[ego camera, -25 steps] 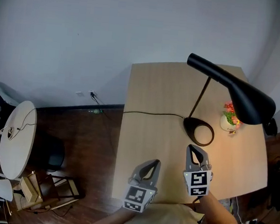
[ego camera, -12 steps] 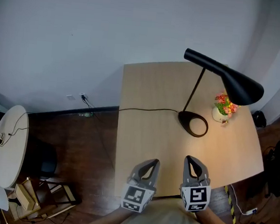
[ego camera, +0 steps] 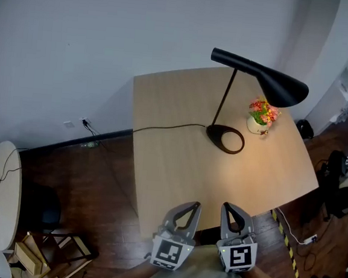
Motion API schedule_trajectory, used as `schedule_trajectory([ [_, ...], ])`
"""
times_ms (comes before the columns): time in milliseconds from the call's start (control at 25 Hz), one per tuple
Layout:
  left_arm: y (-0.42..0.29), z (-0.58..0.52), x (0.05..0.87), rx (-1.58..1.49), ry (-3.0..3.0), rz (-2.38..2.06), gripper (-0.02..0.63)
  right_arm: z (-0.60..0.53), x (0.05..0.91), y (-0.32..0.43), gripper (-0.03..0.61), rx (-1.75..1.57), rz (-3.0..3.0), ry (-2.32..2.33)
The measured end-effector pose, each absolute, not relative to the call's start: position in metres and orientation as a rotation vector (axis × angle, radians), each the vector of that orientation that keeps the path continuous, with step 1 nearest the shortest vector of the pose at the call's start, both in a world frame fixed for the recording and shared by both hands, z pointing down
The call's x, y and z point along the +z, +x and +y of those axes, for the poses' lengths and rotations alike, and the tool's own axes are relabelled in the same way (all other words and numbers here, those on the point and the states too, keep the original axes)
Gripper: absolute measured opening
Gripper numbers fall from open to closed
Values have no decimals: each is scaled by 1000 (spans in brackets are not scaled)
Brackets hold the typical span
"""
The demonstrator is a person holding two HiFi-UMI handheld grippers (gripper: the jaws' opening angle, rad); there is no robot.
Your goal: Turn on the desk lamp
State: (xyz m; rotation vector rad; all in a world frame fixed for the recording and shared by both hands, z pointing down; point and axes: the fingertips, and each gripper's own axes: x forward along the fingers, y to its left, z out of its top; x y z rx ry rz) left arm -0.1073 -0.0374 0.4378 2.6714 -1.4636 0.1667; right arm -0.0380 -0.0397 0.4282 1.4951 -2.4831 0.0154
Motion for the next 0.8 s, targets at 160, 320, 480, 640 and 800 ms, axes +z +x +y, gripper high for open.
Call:
schedule_trajectory([
  [160, -92, -24, 438, 151, 2715, -1394, -2, -22, 427, -20, -2, 17, -2431, 1546],
  [320, -77, -12, 434, 171, 2753, -1367, -2, -10, 426, -9, -2, 25, -2431, 1568],
  [480, -63, -5, 431, 206, 2777, -1370, -2, -4, 423, 8, -2, 38, -2443, 1588],
  [640, -37, 2, 435, 223, 2738, -1359, -2, 4, 422, 33, -2, 48, -2466, 1595],
  [800, -5, 13, 433, 257, 2753, -1357, -2, 15, 423, 63, -1, 58, -2487, 1598],
])
